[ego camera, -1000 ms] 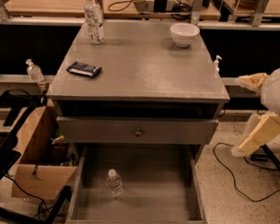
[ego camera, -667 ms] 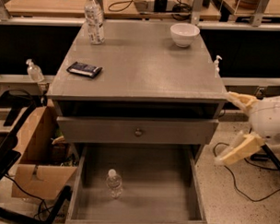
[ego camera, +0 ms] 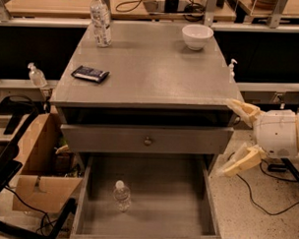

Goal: Pick water bottle from middle drawer and place on counter

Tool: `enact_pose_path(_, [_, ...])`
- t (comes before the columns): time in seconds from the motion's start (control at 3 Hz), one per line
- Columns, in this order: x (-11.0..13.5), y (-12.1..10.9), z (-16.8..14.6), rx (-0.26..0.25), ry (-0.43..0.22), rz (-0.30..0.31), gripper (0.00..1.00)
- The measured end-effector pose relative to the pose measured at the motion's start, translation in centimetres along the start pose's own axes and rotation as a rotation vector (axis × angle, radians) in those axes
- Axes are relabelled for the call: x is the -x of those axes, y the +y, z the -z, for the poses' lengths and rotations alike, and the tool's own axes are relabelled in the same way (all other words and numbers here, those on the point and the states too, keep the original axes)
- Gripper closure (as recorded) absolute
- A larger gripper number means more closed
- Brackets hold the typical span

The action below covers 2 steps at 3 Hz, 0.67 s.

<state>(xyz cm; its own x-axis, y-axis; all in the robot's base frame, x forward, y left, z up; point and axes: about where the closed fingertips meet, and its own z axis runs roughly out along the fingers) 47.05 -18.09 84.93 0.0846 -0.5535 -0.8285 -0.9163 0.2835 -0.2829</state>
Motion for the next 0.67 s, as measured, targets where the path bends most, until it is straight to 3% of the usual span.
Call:
enact_pose_path(0.33, [-1.9, 1.4, -2.2, -0.001, -0.053, -0.057, 0.0])
enact_pose_path(0.67, [-5.2, 4.1, -6.4, -0.009, -0.169, -0.141, 0.0])
